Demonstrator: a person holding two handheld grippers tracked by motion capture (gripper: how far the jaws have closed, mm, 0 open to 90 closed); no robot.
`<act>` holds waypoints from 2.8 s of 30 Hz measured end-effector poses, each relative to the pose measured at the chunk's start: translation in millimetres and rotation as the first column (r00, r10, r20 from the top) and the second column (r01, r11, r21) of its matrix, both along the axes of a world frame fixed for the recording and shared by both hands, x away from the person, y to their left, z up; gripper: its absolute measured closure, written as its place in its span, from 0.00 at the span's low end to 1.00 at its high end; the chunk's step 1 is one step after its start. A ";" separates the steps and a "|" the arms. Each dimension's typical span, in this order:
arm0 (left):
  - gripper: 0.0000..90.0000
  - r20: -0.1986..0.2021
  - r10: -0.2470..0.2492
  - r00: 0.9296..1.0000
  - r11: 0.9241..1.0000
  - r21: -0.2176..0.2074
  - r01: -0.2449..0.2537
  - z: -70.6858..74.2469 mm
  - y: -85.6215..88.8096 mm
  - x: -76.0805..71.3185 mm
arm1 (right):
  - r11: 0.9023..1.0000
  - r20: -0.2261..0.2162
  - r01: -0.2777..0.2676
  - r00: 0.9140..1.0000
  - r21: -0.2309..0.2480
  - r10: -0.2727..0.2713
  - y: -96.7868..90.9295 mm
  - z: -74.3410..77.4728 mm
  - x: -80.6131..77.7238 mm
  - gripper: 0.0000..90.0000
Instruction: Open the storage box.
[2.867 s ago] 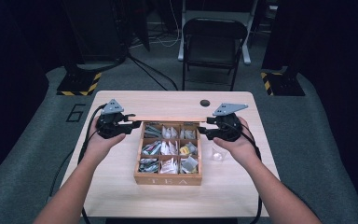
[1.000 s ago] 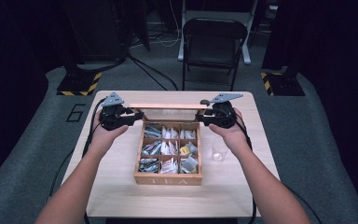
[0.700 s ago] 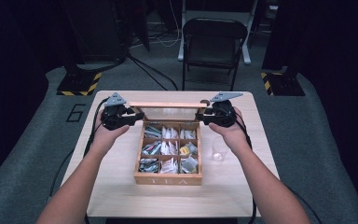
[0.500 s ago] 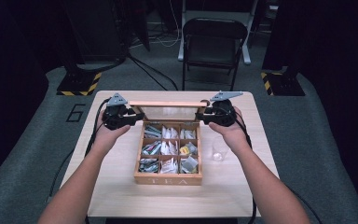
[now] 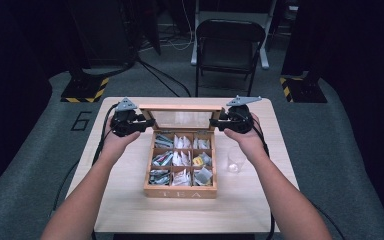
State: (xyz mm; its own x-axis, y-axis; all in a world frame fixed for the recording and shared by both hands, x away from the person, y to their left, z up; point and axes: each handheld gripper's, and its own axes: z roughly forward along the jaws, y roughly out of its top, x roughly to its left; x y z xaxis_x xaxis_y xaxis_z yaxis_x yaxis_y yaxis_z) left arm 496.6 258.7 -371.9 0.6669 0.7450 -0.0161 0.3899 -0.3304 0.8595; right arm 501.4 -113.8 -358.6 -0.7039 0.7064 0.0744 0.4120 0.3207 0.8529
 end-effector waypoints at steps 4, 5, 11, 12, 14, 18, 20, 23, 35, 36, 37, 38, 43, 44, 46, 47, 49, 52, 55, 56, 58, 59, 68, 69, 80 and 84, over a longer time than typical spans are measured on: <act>0.67 0.001 0.006 1.000 1.000 -0.012 -0.006 0.1 0.4 3.2 | 1.000 -0.006 0.006 1.000 -0.010 -0.006 0.7 -3.5 4.1 0.63; 0.67 0.001 0.006 1.000 1.000 -0.012 -0.006 0.1 0.4 3.2 | 1.000 -0.009 0.008 1.000 -0.011 -0.009 0.8 -4.1 4.8 0.63; 0.68 0.000 0.012 1.000 1.000 -0.024 -0.012 0.5 0.5 7.0 | 1.000 -0.012 0.012 1.000 -0.024 -0.012 0.6 -8.2 10.6 0.65; 0.68 0.001 0.015 1.000 1.000 -0.027 -0.015 0.3 0.3 7.4 | 1.000 -0.013 0.012 1.000 -0.024 -0.012 0.5 -8.6 11.2 0.66; 0.68 0.001 0.016 1.000 1.000 -0.027 -0.016 0.4 0.3 7.8 | 1.000 -0.016 0.013 1.000 -0.023 -0.013 0.5 -9.0 11.6 0.66; 0.68 0.000 0.020 1.000 0.999 -0.034 -0.020 0.2 0.5 9.4 | 1.000 -0.009 0.011 1.000 -0.025 -0.011 0.9 -10.4 13.9 0.68; 0.68 -0.003 0.017 1.000 0.999 -0.031 -0.017 0.5 0.9 9.8 | 1.000 -0.009 0.012 1.000 -0.022 -0.012 1.1 -11.1 14.8 0.68; 0.68 0.001 0.023 1.000 0.999 -0.041 -0.023 -0.1 0.7 11.1 | 1.000 0.000 0.010 1.000 -0.024 -0.010 1.3 -11.5 15.9 0.68; 0.69 -0.006 0.027 1.000 0.999 -0.041 -0.027 1.0 0.6 16.7 | 1.000 -0.007 0.019 1.000 -0.012 -0.019 0.9 -15.7 22.1 0.68; 0.69 -0.007 0.025 1.000 0.999 -0.040 -0.025 1.2 0.7 17.4 | 0.999 -0.018 0.021 1.000 -0.035 -0.021 1.7 -19.0 24.1 0.68; 0.69 -0.010 0.025 1.000 0.999 -0.041 -0.026 1.2 0.8 18.3 | 0.999 -0.024 0.023 0.999 -0.040 -0.023 1.8 -20.0 24.6 0.68; 0.69 -0.006 0.030 1.000 0.998 -0.046 -0.030 0.8 0.5 18.7 | 0.999 -0.030 0.027 0.999 -0.041 -0.028 2.0 -21.6 25.6 0.68; 0.69 -0.008 0.029 1.000 0.999 -0.046 -0.029 1.0 0.8 20.4 | 0.999 -0.030 0.022 0.999 -0.036 -0.023 2.4 -25.3 30.6 0.67; 0.69 -0.008 0.029 1.000 0.999 -0.046 -0.029 1.0 0.8 20.4 | 0.999 -0.027 0.021 0.999 -0.037 -0.022 2.9 -25.6 30.9 0.67; 0.69 -0.011 0.029 1.000 0.999 -0.046 -0.030 1.1 0.9 20.9 | 0.999 -0.026 0.023 0.999 -0.038 -0.024 3.5 -26.0 31.0 0.67; 0.69 -0.012 0.030 0.999 0.998 -0.046 -0.031 1.2 0.8 21.2 | 0.999 -0.027 0.027 0.999 -0.041 -0.028 4.3 -26.5 31.0 0.67; 0.69 -0.011 0.037 0.999 0.998 -0.044 -0.037 1.5 0.0 22.0 | 0.998 -0.028 0.031 0.999 -0.046 -0.032 5.1 -27.7 32.1 0.68; 0.70 -0.011 0.037 0.999 0.999 -0.040 -0.037 1.8 -0.1 22.9 | 0.999 -0.024 0.031 0.999 -0.045 -0.032 5.1 -28.1 33.0 0.69; 0.70 -0.010 0.041 0.999 0.998 -0.041 -0.041 1.9 -0.6 23.4 | 0.998 -0.016 0.029 0.999 -0.047 -0.030 5.3 -28.0 33.8 0.69; 0.70 -0.010 0.043 0.999 0.998 -0.043 -0.043 1.7 -0.7 23.8 | 0.998 -0.014 0.030 0.999 -0.048 -0.031 5.2 -28.0 33.9 0.70; 0.70 -0.013 0.045 0.999 0.998 -0.046 -0.046 1.6 -0.7 24.2 | 0.998 -0.013 0.029 0.999 -0.048 -0.030 5.1 -28.1 34.1 0.70; 0.70 -0.014 0.047 0.999 0.998 -0.047 -0.048 1.5 -0.7 24.5 | 0.998 -0.011 0.029 1.000 -0.048 -0.029 5.0 -28.2 34.4 0.70; 0.65 -0.036 0.050 0.998 0.997 -0.058 -0.052 -3.7 1.3 27.0 | 0.999 -0.017 0.035 0.999 -0.038 -0.036 4.7 -28.6 37.1 0.71; 0.65 -0.034 0.056 0.998 0.996 -0.063 -0.058 -4.6 1.1 27.1 | 0.998 -0.016 0.040 0.999 -0.039 -0.041 4.9 -28.7 37.3 0.71; 0.65 -0.055 0.057 0.997 0.997 -0.058 -0.060 -9.1 7.8 20.1 | 0.997 -0.030 0.051 0.998 -0.049 -0.053 6.8 -26.5 46.0 0.72; 0.65 -0.057 0.058 0.997 0.997 -0.056 -0.062 -9.7 11.4 16.7 | 0.997 -0.038 0.055 0.998 -0.054 -0.057 7.4 -25.8 49.5 0.73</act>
State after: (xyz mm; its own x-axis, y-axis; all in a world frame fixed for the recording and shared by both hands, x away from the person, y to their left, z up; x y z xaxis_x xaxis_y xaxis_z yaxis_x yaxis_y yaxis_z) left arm 513.4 270.1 -381.7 0.6179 0.7804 -0.0958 0.4554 -0.2559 0.8527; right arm 550.9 -106.4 -384.4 -0.6600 0.7486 0.0633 0.4639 0.3398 0.8181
